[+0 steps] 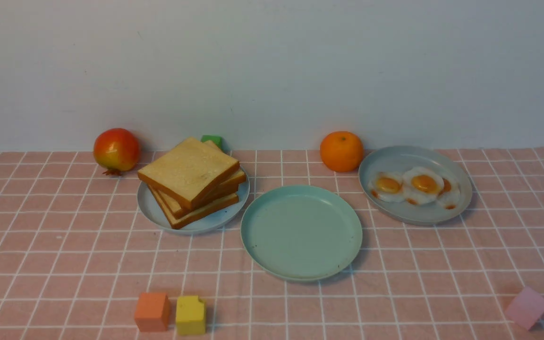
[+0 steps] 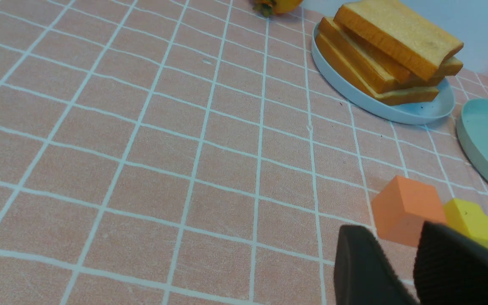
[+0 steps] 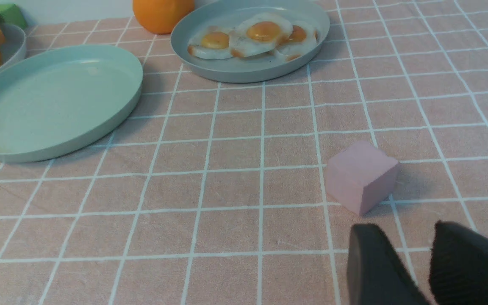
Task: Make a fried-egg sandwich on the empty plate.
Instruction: Use the left arm to grab a slice of bread
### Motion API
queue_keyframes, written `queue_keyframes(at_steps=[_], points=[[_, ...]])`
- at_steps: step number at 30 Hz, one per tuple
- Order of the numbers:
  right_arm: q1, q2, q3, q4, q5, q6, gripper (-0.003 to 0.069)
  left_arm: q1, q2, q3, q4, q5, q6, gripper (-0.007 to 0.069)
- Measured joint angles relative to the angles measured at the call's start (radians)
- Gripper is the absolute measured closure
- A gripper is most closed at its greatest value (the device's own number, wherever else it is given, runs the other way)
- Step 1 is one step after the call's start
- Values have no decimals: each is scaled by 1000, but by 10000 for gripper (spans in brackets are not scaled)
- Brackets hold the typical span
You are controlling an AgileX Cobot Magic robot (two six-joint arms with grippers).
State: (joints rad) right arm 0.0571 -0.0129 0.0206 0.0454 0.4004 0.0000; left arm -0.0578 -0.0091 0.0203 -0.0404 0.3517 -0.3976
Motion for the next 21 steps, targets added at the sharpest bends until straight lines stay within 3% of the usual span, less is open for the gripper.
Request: queue_keyframes(at_steps=[11, 14, 20, 21], points=[[0, 0, 0, 0, 0, 0, 419, 0, 0, 1, -27, -12, -10, 385], [0, 0, 0, 0, 0, 0, 419, 0, 0, 5, -108, -39, -29, 385], [0, 0, 0, 0, 0, 0, 419, 0, 0, 8, -443, -155, -63, 385], [0, 0, 0, 0, 0, 0, 419, 0, 0, 8, -454, -163, -65, 385]])
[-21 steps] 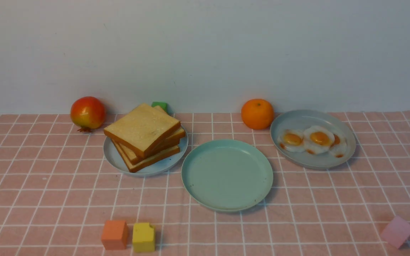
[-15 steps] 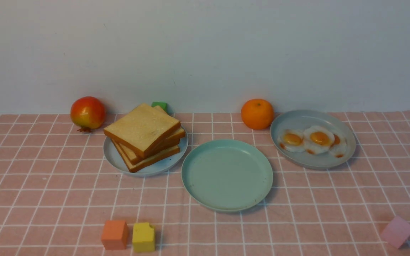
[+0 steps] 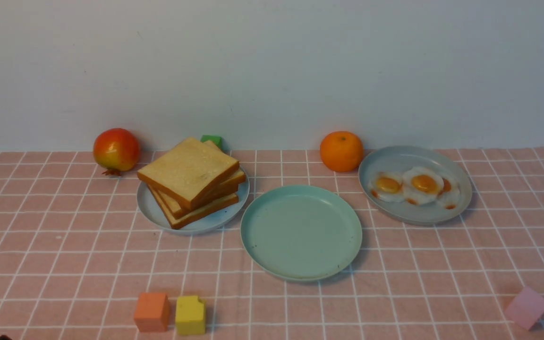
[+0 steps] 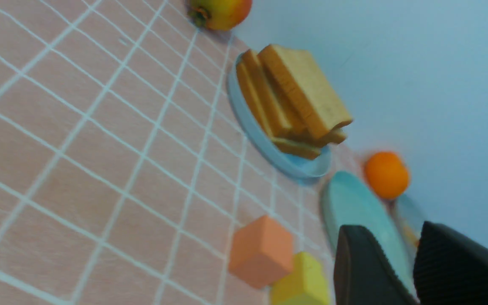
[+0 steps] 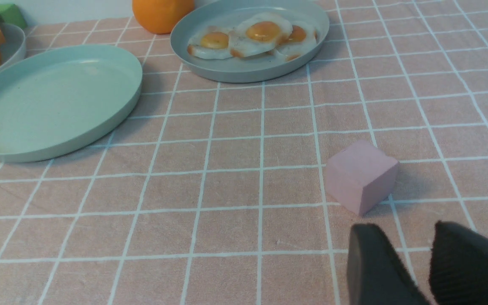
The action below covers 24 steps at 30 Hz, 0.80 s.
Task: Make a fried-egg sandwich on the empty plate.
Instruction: Use the left arm to grab a slice of bread
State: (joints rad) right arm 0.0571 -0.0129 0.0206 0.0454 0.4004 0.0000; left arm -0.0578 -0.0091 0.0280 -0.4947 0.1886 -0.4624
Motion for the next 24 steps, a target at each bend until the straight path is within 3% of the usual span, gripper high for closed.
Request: queue_keyframes(at_steps=[2, 8, 12, 18, 20, 21, 24], points=[[0, 0, 0, 0, 0, 0, 419, 0, 0, 0, -123, -60, 0, 385], [0, 0, 0, 0, 0, 0, 419, 0, 0, -48, -194, -56, 32, 447], [0, 0, 0, 0, 0, 0, 419, 0, 93, -238, -178, 84, 174, 602], [0, 0, 0, 0, 0, 0, 419, -18, 462, -549, -130, 462, 496, 613], [0, 0, 0, 0, 0, 0, 419, -43, 511, -586, -115, 508, 551, 613], [0, 0, 0, 0, -2, 0, 419, -104, 581, -642, -86, 538, 603, 613], [0, 0, 5, 55, -45, 44, 419, -195, 669, -709, -47, 564, 618, 613]])
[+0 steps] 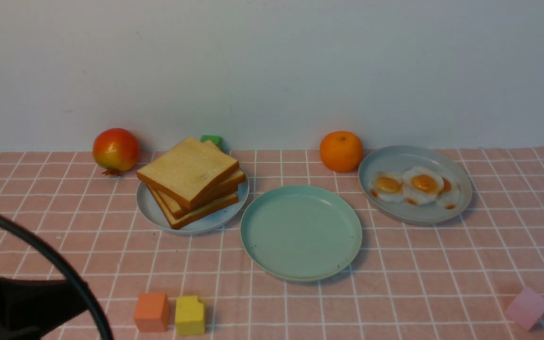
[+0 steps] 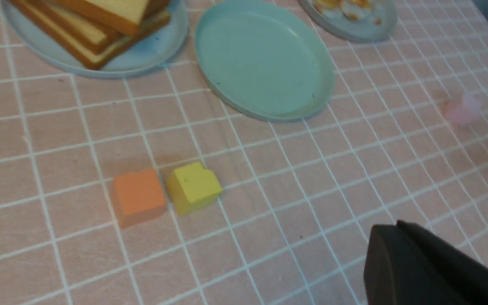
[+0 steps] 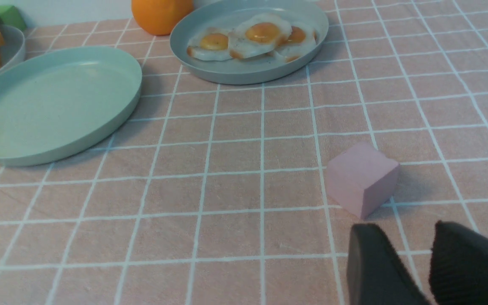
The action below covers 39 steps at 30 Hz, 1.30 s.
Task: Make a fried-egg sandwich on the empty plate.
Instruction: Use the left arm to grab a slice of bread
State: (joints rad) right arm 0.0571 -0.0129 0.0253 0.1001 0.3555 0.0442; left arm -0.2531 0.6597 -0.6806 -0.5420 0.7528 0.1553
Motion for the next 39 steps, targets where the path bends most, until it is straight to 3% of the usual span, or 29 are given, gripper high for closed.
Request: queue_keyframes(at_steps=[4, 9, 13, 15, 17, 18, 21, 30, 39], points=[[0, 0, 3, 177, -161, 124, 419, -83, 182, -111, 54, 106, -50, 613], [5, 0, -9, 315, -282, 203, 421, -94, 341, -182, 64, 78, -49, 613], [34, 25, -133, 334, -103, 203, 451, -94, 405, -224, 86, 59, -47, 613], [76, 152, -386, 304, 188, 108, 515, -94, 498, -321, 131, 98, -55, 613], [90, 209, -481, 286, 299, 64, 540, -94, 545, -362, 150, 124, -62, 613], [105, 306, -633, 255, 469, -6, 576, -94, 600, -425, 169, 153, -71, 613], [125, 466, -870, 201, 728, -134, 628, -95, 711, -528, 195, 181, -78, 613], [307, 627, -1082, 160, 828, -241, 641, -117, 1032, -862, 308, 267, -96, 613], [317, 629, -1084, 157, 806, -253, 636, -146, 1336, -1178, 475, 312, -198, 608]])
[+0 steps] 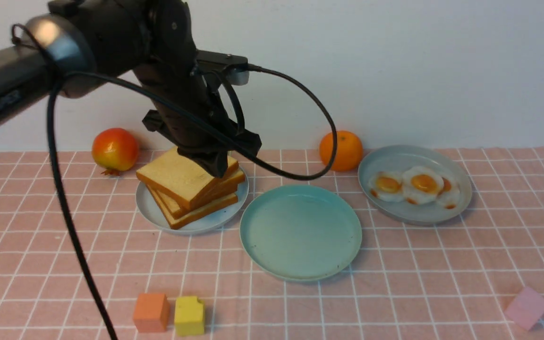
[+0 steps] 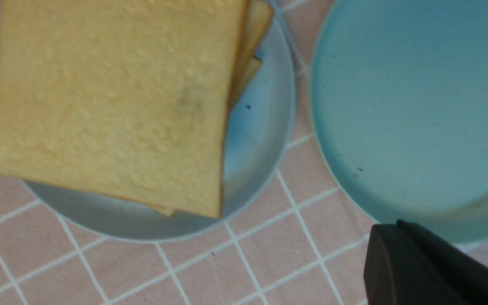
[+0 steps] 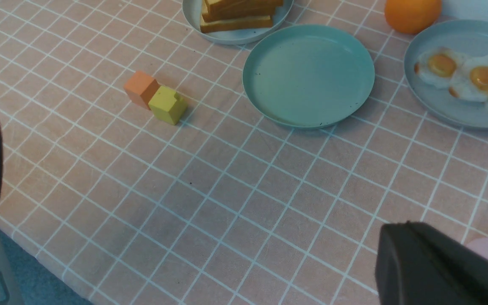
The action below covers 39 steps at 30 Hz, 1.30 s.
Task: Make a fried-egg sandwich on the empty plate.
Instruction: Use the left arm to grab a slice of bread
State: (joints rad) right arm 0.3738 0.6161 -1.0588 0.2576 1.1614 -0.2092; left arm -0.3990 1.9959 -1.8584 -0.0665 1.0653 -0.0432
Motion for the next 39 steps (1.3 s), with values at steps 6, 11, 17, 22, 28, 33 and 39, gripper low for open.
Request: queue_keyframes(at_steps=[6, 11, 17, 22, 28, 33, 39], points=[[0, 0, 0, -1, 0, -2, 631, 40, 151, -124, 33, -42, 3, 429], [0, 0, 0, 1, 0, -2, 627, 46, 213, -133, 50, -108, 21, 272], [0, 0, 0, 6, -1, -2, 623, 46, 247, -134, 91, -170, 28, 250], [0, 0, 0, 17, -1, -2, 618, 46, 262, -139, 111, -185, 29, 315], [0, 0, 0, 20, 2, -2, 616, 21, 271, -144, 169, -186, 43, 575], [0, -3, 0, 21, 20, -2, 612, -11, 254, -144, 218, -188, 65, 612], [0, -40, -1, 22, 21, -2, 609, -50, 137, -144, 227, -190, 69, 612]])
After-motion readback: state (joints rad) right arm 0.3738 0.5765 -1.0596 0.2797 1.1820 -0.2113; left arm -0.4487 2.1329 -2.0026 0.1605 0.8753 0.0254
